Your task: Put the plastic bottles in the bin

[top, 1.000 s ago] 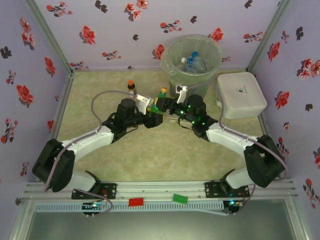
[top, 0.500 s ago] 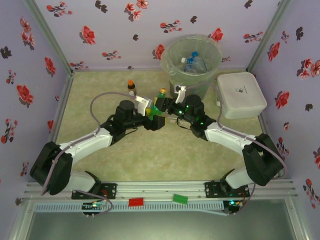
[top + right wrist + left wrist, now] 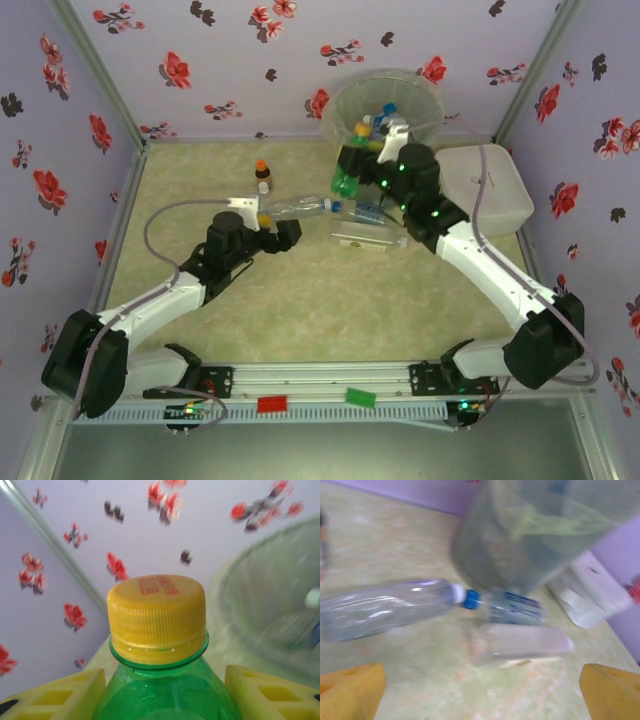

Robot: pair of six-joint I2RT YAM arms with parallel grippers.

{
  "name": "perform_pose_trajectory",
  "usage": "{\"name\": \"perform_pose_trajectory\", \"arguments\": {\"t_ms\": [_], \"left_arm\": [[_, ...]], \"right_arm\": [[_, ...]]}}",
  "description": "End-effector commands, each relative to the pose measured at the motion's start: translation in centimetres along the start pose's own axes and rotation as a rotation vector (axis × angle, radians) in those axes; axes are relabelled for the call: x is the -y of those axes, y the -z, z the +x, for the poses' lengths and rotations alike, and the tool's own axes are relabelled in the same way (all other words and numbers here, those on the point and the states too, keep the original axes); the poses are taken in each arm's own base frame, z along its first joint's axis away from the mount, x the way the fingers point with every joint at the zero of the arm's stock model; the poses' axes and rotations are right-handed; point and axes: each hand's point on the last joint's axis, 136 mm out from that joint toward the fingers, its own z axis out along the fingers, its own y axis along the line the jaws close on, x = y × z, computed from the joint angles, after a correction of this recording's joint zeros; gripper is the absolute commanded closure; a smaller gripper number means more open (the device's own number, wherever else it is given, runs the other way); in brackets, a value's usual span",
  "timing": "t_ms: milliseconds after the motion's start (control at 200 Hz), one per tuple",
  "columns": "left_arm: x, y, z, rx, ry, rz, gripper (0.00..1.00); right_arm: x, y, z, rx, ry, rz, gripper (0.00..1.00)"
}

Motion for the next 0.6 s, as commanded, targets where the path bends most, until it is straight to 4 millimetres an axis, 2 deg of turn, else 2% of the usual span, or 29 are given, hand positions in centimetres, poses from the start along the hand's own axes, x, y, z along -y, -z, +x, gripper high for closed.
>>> {"name": "perform_pose_trajectory", "arguments": {"t_ms": [0,140,325,430,595], "left_arm": [[-4.1,0.7,-0.8,0.086,0.123,-0.169,0.00],[-4.6,0.7,-0.2,0.073,0.129,-0.179,0.00],[-5.0,1.1,0.7,0.045,0.116,-0.195,0.00],[-5.2,1.4,1.0,0.039,0.118,-0.197,0.00],[-5.1,1.9,1.2,0.037,0.110,-0.196,0.00]], "right_arm": [[1.4,-0.8,-4.5,0.078,0.072,0.059,0.62],[3.5,-2.2,-8.5,0.145,0.094,0.120,0.62],[7.3,-5.4,-10.7,0.180,0.074,0.186,0.61],[8.8,-7.8,-10.4,0.162,0.055,0.198,0.62],[10.3,-11.1,-8.3,0.099,-0.002,0.198,0.61]]}}
